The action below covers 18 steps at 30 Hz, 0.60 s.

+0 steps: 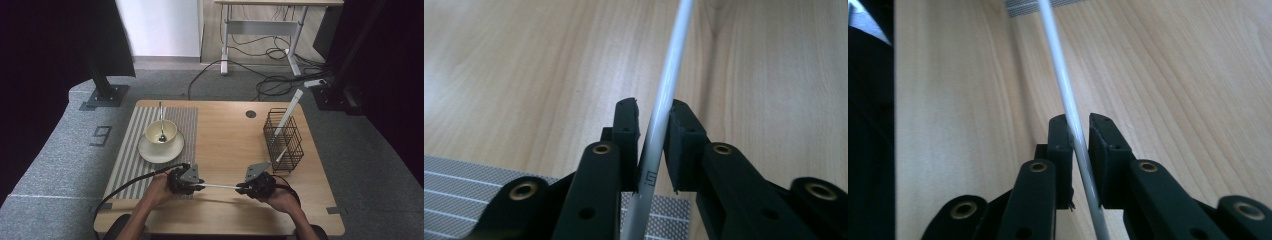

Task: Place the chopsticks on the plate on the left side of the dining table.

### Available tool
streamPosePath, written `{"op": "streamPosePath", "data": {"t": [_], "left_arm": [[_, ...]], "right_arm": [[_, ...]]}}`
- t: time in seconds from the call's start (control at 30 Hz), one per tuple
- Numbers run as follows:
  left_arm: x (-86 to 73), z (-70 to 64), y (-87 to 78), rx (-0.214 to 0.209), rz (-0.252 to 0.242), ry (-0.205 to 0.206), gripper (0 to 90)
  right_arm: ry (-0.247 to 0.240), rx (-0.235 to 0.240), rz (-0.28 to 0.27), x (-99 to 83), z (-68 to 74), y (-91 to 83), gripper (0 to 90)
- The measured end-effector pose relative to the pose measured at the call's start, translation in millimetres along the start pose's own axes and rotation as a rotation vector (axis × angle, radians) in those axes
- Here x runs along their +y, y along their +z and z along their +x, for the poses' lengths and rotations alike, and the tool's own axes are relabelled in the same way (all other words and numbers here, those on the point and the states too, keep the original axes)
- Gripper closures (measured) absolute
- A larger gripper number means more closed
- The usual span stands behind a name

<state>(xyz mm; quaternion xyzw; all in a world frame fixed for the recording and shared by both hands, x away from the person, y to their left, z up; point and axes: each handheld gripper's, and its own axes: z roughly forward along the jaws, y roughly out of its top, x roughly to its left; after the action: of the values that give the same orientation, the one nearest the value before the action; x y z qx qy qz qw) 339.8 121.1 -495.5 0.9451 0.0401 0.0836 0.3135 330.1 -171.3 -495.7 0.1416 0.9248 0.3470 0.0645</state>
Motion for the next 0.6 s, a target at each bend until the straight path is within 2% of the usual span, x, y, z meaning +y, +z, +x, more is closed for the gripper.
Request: {"op": "streamPosePath", "data": {"t": [0.17, 0.27, 0.47, 0.6], "left_arm": [[-0.8, -3.6, 1.9, -0.061, -0.005, 0.020, 82.8], [-1.0, -4.4, 1.6, -0.060, -0.002, 0.012, 83.3], [-6.1, -4.2, 2.7, -0.055, 0.011, -0.008, 83.4], [-12.4, -3.8, 1.8, -0.041, 0.003, -0.032, 83.4]], "right_arm": [[0.009, -0.035, 0.001, -0.5, -3.0, 2.2, 72.0], [0.024, -0.044, -0.005, -1.0, -4.8, 3.2, 67.7], [0.009, -0.114, 0.023, -4.1, -4.6, 10.8, 43.2], [0.031, -0.144, 0.025, -8.6, -6.4, 15.2, 27.2]]}}
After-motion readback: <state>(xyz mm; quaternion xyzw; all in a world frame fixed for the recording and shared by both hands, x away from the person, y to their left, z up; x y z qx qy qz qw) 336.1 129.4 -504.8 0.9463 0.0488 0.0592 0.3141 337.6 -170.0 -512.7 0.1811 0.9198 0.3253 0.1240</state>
